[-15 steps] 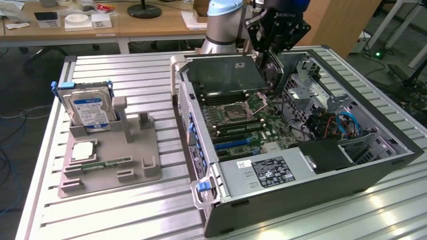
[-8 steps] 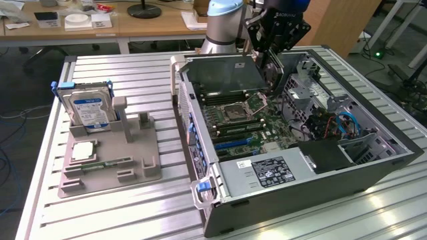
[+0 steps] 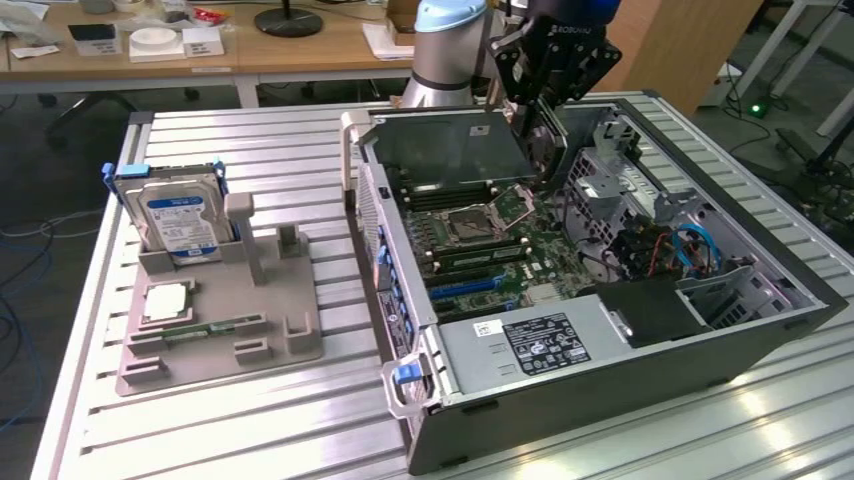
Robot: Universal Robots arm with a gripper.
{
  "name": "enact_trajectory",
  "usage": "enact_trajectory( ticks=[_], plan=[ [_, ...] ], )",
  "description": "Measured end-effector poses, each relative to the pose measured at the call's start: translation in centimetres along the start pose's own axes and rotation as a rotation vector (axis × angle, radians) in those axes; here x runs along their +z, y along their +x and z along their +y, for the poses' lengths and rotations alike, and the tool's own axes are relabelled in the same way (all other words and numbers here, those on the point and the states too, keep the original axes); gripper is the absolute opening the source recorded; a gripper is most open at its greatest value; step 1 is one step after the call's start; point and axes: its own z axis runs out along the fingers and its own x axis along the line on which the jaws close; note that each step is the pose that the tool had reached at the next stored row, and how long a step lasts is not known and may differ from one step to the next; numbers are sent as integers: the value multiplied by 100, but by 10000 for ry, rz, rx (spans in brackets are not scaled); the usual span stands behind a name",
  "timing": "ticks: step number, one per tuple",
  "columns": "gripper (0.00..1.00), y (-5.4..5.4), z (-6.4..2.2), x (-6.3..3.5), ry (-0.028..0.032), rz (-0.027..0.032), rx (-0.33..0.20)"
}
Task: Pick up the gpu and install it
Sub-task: 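Insert the gpu into the slot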
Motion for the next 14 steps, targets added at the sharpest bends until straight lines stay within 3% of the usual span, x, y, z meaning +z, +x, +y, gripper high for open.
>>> enact_trajectory(
  ticks=[3, 14],
  plan=[
    [28, 0, 0, 0, 0, 6, -126],
    [28, 0, 0, 0, -3, 87, -1684]
  ],
)
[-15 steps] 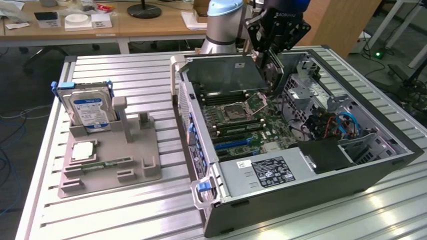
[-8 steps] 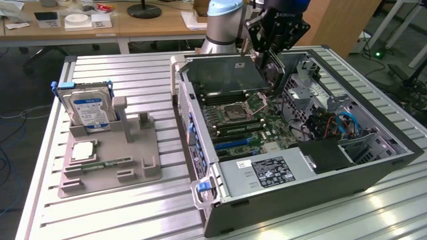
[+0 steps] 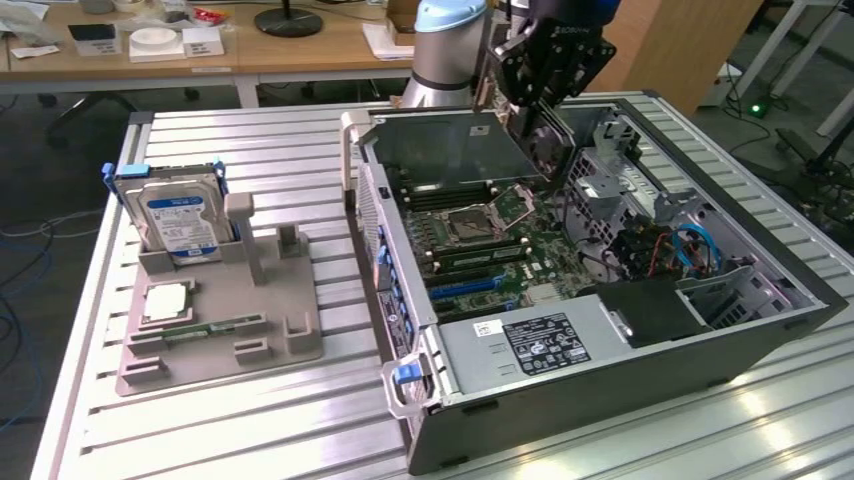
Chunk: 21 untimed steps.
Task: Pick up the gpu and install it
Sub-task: 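Insert the gpu into the slot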
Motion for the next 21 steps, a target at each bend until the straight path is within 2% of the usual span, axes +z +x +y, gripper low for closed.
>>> enact_trajectory(
  ticks=[15, 21],
  plan=[
    [28, 2, -8, 0, -2, 98, -1868],
    [28, 2, -9, 5, -6, 144, -2769]
  ],
)
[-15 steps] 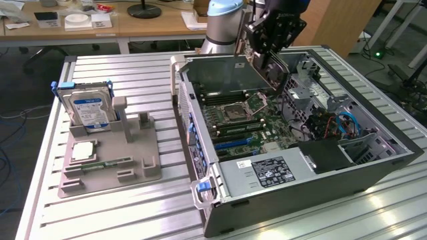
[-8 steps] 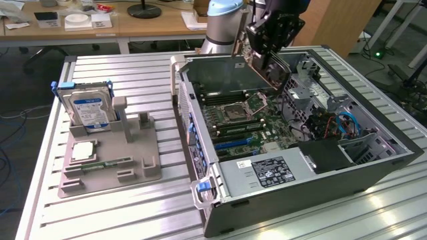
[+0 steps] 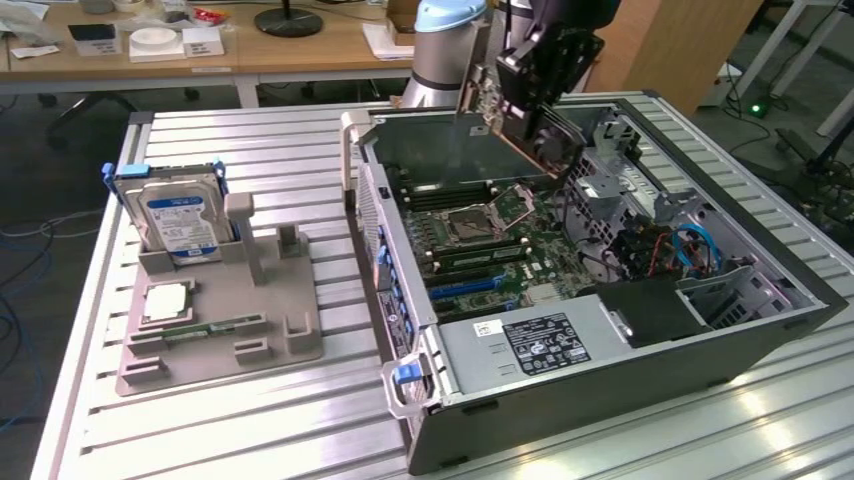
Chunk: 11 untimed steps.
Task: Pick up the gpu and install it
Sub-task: 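Insert the gpu into the slot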
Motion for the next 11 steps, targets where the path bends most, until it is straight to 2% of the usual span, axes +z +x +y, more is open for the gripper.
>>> enact_trajectory(
  ticks=[11],
  plan=[
    [28, 0, -1, 2, -3, 76, -1456]
  ],
)
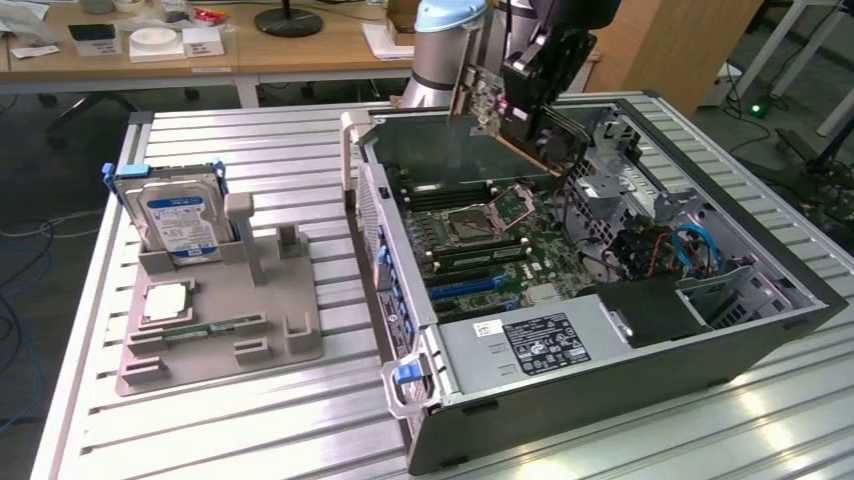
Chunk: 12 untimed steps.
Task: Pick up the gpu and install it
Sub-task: 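Insert the gpu into the slot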
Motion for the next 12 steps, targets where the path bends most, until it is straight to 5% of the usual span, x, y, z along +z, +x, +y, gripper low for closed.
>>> enact_trajectory(
  ticks=[12],
  plan=[
    [28, 0, 0, 1, -3, 84, -1659]
  ],
)
